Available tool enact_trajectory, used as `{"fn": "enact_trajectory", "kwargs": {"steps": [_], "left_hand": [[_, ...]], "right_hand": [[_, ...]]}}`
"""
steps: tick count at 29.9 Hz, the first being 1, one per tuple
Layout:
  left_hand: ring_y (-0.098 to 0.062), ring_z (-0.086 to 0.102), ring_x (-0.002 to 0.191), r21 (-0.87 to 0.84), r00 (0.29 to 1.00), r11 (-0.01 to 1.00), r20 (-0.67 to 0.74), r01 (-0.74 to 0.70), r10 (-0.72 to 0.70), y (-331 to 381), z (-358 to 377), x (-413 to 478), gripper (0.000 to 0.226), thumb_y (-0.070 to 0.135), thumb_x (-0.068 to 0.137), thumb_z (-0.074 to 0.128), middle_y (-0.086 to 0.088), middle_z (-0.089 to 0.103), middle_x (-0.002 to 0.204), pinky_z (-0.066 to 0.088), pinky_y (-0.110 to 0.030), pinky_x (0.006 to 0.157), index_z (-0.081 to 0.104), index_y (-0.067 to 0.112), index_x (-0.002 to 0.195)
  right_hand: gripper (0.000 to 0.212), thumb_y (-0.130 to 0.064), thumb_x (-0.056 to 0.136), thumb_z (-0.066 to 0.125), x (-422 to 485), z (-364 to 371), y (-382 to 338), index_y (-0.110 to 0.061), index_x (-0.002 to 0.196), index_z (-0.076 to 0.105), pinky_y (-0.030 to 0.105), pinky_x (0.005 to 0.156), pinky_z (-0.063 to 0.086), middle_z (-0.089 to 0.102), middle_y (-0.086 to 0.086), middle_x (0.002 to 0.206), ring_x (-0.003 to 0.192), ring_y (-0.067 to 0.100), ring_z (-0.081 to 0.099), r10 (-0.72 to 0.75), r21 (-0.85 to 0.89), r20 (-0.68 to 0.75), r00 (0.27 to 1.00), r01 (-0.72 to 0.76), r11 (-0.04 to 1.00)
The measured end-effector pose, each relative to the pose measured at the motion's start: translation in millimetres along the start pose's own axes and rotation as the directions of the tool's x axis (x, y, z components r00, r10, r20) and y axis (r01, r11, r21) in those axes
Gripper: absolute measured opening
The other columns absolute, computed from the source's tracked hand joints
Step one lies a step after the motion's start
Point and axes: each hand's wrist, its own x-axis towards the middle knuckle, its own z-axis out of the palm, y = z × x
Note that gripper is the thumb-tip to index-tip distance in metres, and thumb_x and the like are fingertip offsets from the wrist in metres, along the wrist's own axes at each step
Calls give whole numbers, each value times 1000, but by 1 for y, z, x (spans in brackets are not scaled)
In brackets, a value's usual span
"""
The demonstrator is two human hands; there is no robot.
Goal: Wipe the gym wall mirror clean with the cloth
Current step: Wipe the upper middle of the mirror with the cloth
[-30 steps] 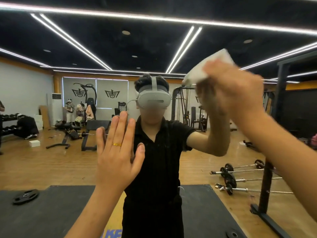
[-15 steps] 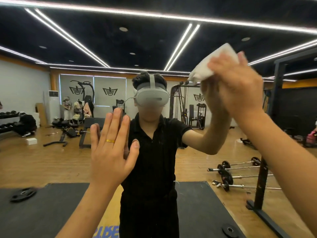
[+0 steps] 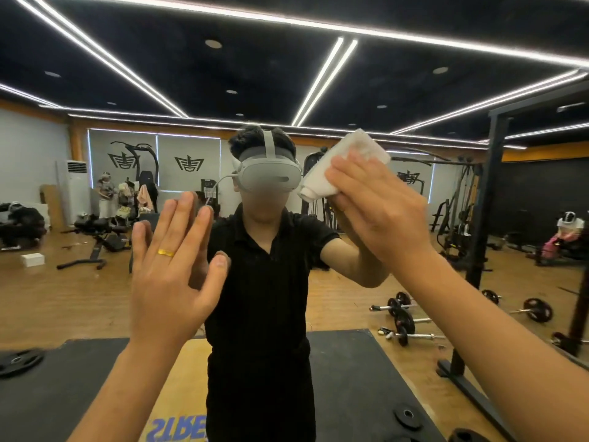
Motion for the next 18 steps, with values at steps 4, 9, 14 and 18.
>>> {"fn": "enact_trajectory", "kwargs": {"steps": [4, 9, 14, 18], "left_hand": [[-27, 22, 157, -24, 999, 999, 2, 32, -32, 9, -1, -1, 59, 30, 96, 52, -11, 31, 165, 11, -61, 126, 47, 5, 149], [-36, 28, 154, -18, 992, 995, -79, -103, 101, 58, 18, 5, 47, 18, 98, 50, -22, 38, 160, 15, -57, 127, 55, 5, 143], [-31, 26, 155, -54, 986, 985, 13, -163, 164, 123, 52, 12, 56, 22, 98, 50, -16, 35, 163, 16, -56, 127, 46, 3, 151], [-25, 21, 157, -41, 986, 989, 90, -140, 143, 148, 78, 6, 62, 29, 99, 47, -11, 29, 167, 16, -53, 127, 36, 7, 157]], "right_hand": [[36, -17, 104, 65, 8, -1, 22, -5, 138, 62, 43, 121, 38, 61, 15, 142, 139, 31, 53, -133, 45, 44, 990, 132, 990], [41, -10, 98, 70, 19, -4, 35, -6, 138, 62, 41, 123, 32, 60, 12, 144, 140, 30, 51, -188, 66, 117, 975, 182, 981], [41, -9, 95, 73, 19, -23, 62, -9, 135, 65, 45, 117, 41, 63, 11, 141, 137, 28, 55, -196, 40, 158, 968, 192, 981], [34, -22, 106, 54, 18, -42, 109, -9, 136, 64, 43, 118, 40, 63, 12, 141, 137, 30, 55, -51, -59, 112, 992, 58, 997]]}}
